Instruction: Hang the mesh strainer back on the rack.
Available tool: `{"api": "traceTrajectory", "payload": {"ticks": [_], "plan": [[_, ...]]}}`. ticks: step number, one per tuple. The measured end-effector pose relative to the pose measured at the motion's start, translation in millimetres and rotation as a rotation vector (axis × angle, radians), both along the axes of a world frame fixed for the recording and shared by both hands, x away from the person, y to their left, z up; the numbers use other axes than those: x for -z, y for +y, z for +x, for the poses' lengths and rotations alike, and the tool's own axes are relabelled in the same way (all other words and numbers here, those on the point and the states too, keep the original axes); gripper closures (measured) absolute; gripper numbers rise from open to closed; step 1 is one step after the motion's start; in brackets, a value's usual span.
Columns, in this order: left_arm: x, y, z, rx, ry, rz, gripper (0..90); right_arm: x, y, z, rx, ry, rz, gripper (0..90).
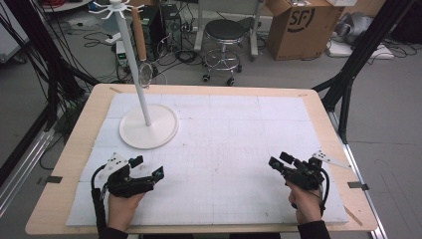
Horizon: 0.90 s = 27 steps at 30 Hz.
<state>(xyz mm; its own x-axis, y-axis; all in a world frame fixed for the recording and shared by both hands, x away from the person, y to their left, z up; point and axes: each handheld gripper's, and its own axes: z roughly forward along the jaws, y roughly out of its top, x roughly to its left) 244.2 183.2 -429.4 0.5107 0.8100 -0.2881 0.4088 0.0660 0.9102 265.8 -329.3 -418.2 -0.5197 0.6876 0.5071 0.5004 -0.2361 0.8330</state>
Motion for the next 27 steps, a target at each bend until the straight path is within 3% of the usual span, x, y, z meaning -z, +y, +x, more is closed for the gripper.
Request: {"api": "traceTrajectory", "payload": {"ticks": [12, 27], "plan": [[0.0, -4.4, -0.2, 0.009, 0.001, 0.005, 8.1, 1.1, -9.6, -5.4, 0.015, 0.004, 0.015, 21.5], [0.4, -5.5, 0.8, 0.017, 0.002, 0.007, 8.1, 3.6, -7.6, -4.4, 0.005, 0.002, -0.018, 20.9]]}}
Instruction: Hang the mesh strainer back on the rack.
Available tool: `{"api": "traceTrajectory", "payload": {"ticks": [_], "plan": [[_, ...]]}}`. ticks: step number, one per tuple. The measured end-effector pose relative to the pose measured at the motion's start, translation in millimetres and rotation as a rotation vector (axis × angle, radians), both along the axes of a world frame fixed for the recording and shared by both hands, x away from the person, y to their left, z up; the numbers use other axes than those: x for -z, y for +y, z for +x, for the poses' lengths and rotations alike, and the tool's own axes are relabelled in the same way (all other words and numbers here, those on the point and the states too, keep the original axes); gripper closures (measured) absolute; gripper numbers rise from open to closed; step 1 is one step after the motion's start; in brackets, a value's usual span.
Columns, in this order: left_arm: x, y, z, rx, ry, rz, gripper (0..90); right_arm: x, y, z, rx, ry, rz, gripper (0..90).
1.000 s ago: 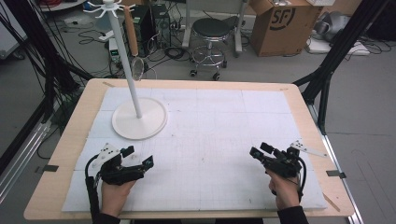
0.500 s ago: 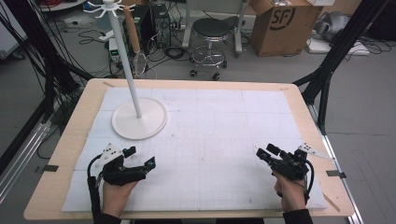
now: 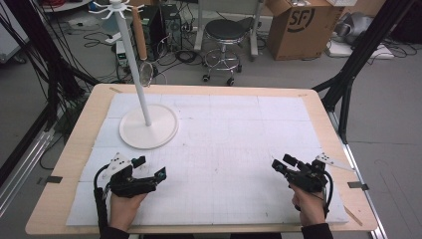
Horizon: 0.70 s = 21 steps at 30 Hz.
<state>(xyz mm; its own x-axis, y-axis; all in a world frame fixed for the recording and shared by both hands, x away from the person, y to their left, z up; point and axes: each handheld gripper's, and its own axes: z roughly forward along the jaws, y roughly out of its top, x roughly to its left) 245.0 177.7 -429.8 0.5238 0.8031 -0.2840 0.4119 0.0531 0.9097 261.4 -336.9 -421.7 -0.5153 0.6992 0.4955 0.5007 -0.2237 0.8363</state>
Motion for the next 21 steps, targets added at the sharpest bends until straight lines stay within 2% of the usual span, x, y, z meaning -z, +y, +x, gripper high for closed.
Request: {"api": "traceTrajectory", "payload": {"ticks": [21], "plan": [[0.2, -1.6, 0.2, 0.002, 0.001, 0.002, 8.1, -0.1, 0.5, 0.6, 0.001, -0.006, -0.013, 20.9]]}}
